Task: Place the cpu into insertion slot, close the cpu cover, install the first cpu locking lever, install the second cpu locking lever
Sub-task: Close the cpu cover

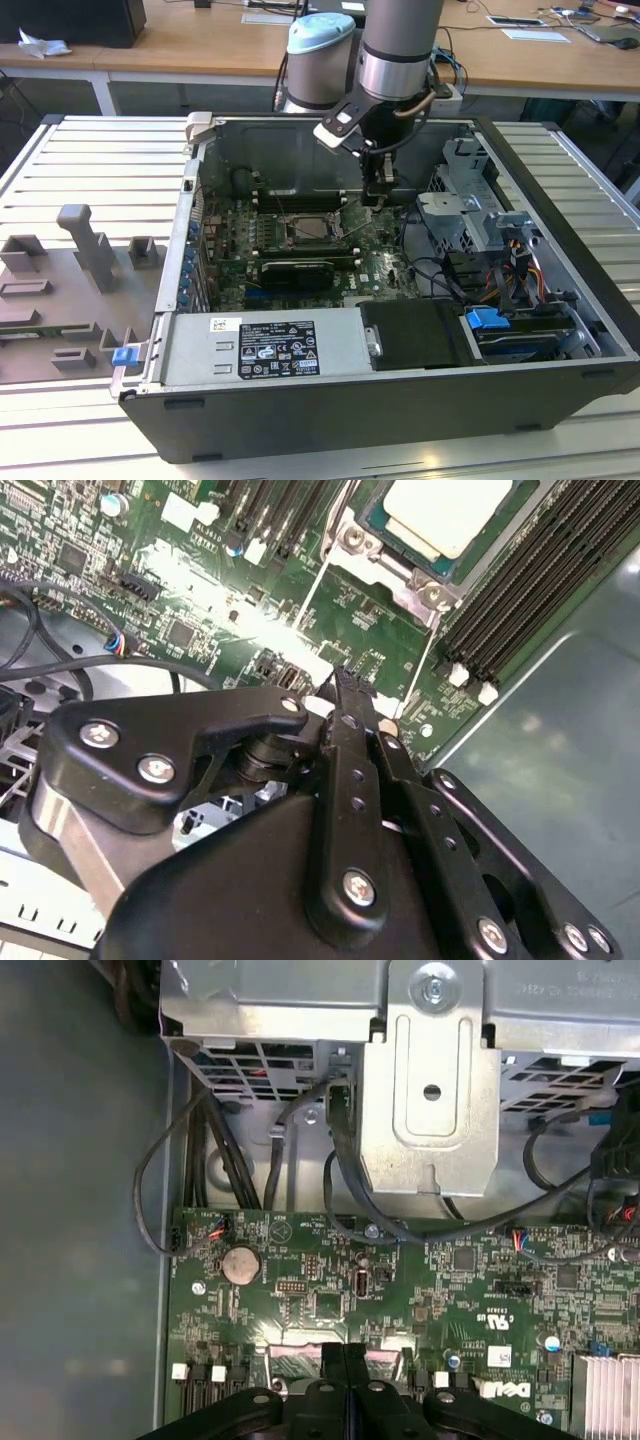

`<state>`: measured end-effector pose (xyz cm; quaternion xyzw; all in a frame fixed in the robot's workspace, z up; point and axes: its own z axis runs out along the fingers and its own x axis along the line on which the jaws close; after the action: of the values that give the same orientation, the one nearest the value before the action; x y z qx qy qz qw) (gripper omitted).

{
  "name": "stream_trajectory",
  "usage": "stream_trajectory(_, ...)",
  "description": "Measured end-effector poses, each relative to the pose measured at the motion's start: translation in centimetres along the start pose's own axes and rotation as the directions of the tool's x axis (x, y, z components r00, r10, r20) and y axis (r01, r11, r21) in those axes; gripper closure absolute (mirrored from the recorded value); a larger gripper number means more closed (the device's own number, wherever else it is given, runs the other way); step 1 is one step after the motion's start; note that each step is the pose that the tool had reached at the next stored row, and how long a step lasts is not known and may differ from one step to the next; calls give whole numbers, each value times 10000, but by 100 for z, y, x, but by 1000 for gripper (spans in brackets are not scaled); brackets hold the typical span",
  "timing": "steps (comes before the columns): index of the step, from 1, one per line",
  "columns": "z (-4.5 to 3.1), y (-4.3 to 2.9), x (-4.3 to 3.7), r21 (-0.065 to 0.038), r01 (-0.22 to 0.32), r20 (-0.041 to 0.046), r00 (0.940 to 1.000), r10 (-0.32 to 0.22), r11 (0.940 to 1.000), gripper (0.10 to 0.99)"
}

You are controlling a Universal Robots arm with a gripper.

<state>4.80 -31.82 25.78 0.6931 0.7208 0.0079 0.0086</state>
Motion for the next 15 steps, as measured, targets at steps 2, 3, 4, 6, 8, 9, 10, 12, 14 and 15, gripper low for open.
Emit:
stream_trajectory(2,0,20,-1,1,0,3,10000,0,10000,980)
stream_trajectory(3,1,36,-2,1,0,3,10000,0,10000,980)
stream_trajectory(4,1,49,-2,1,1,2,10000,-1,10000,980)
stream_trajectory(6,1,56,-2,1,1,2,10000,-1,10000,980)
stream_trajectory(8,1,59,-3,1,0,3,10000,0,10000,980)
stream_trajectory(9,2,63,-3,0,1,2,10000,-1,10000,980)
stream_trajectory(10,4,76,-3,1,0,5,10000,0,10000,980)
stream_trajectory(12,9,101,-5,2,0,10,10000,0,10000,980)
stream_trajectory(14,15,130,-6,1,0,9,10000,0,10000,980)
stream_trajectory(15,19,144,-6,1,1,8,10000,-1,10000,980)
